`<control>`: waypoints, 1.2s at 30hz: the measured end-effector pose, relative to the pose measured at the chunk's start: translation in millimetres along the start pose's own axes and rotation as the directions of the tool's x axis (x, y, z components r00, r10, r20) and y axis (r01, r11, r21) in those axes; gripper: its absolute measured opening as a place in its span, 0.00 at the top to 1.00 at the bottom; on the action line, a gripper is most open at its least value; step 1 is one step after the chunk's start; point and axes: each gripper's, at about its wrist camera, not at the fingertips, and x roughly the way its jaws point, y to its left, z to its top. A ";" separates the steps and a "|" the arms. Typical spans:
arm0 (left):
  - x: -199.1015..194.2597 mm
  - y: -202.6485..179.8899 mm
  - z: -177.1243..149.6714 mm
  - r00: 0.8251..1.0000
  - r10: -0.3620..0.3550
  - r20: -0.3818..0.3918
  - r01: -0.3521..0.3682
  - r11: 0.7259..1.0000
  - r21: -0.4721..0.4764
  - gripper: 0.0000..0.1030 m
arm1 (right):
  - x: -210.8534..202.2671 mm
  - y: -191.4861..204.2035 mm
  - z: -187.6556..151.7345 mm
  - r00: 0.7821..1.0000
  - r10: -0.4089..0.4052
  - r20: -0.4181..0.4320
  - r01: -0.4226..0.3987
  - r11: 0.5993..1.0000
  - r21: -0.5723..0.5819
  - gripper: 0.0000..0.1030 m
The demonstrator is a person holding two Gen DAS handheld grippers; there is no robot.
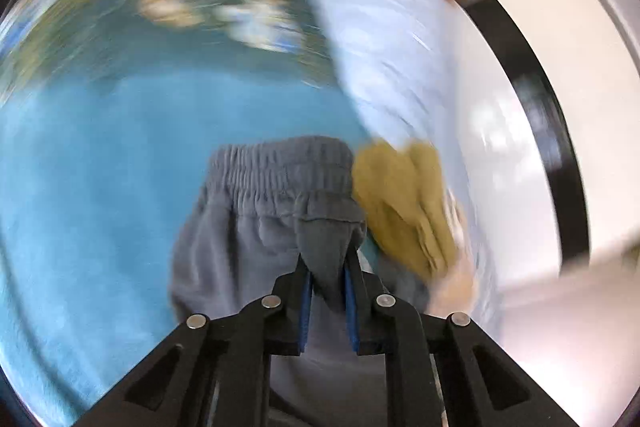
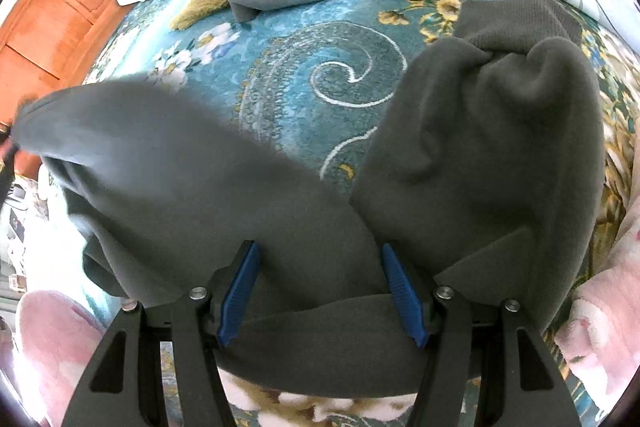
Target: Fold clothes
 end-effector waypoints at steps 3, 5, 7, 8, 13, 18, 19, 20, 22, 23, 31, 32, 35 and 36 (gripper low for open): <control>-3.0 65.0 -3.2 0.999 0.025 -0.020 -0.029 0.980 -0.199 0.85 | -2.6 9.0 5.9 1.000 0.013 0.011 -0.012 1.000 -0.025 0.37; -0.1 91.2 -12.6 0.999 0.011 -0.034 -0.020 0.954 -0.299 0.85 | -5.3 14.4 12.4 0.999 0.014 0.034 -0.013 1.000 -0.019 0.37; 0.4 100.8 -11.8 0.999 -0.028 -0.029 0.016 0.935 -0.356 0.85 | -6.7 20.9 18.3 0.999 0.026 0.039 -0.024 0.999 -0.038 0.37; -0.1 101.6 -10.2 0.999 -0.032 -0.027 0.021 0.933 -0.358 0.85 | -7.2 25.0 21.3 0.999 0.029 0.041 -0.026 0.998 -0.055 0.37; -5.2 99.4 -13.4 1.000 -0.006 -0.018 -0.001 0.941 -0.339 0.85 | -1.2 64.8 29.5 1.000 -0.009 0.024 0.015 0.963 -0.267 0.37; -17.3 109.0 -15.6 1.000 -0.020 0.001 0.019 0.928 -0.373 0.85 | 1.0 82.5 18.2 0.998 -0.059 0.013 0.060 0.941 -0.333 0.78; -14.0 105.5 -14.0 1.000 -0.016 -0.007 0.012 0.933 -0.360 0.85 | 1.5 80.0 17.1 0.998 -0.069 0.002 0.066 0.947 -0.315 0.83; -10.6 102.0 -12.4 1.000 -0.012 -0.016 0.006 0.938 -0.347 0.85 | 1.5 77.1 16.8 0.997 -0.077 -0.007 0.071 0.952 -0.296 0.88; -1.7 85.3 -8.8 0.999 -0.001 -0.045 -0.012 0.957 -0.291 0.86 | -4.2 68.9 24.6 0.997 -0.081 0.004 0.080 0.966 -0.245 0.92; 3.5 73.0 -6.2 0.998 0.003 -0.064 -0.020 0.967 -0.253 0.86 | -9.7 64.7 31.6 0.996 -0.086 0.018 0.088 0.972 -0.219 0.93; -1.5 -64.8 45.8 0.940 -0.329 -0.085 0.330 0.944 -0.010 0.88 | -153.7 62.3 108.2 0.884 -0.110 0.454 0.178 0.978 -0.109 0.94; -8.6 -73.6 49.6 0.920 -0.385 -0.079 0.387 0.922 0.022 0.88 | -171.2 68.7 107.5 0.852 -0.116 0.510 0.204 0.972 -0.120 0.94; -8.4 -42.3 50.9 0.937 -0.336 -0.094 0.338 0.941 0.006 0.87 | -200.7 86.5 92.6 0.809 -0.088 0.581 0.231 0.957 -0.177 0.94; -5.5 -24.4 50.1 0.951 -0.292 -0.105 0.292 0.956 -0.013 0.87 | -195.1 88.8 84.8 0.829 -0.069 0.555 0.211 0.958 -0.195 0.94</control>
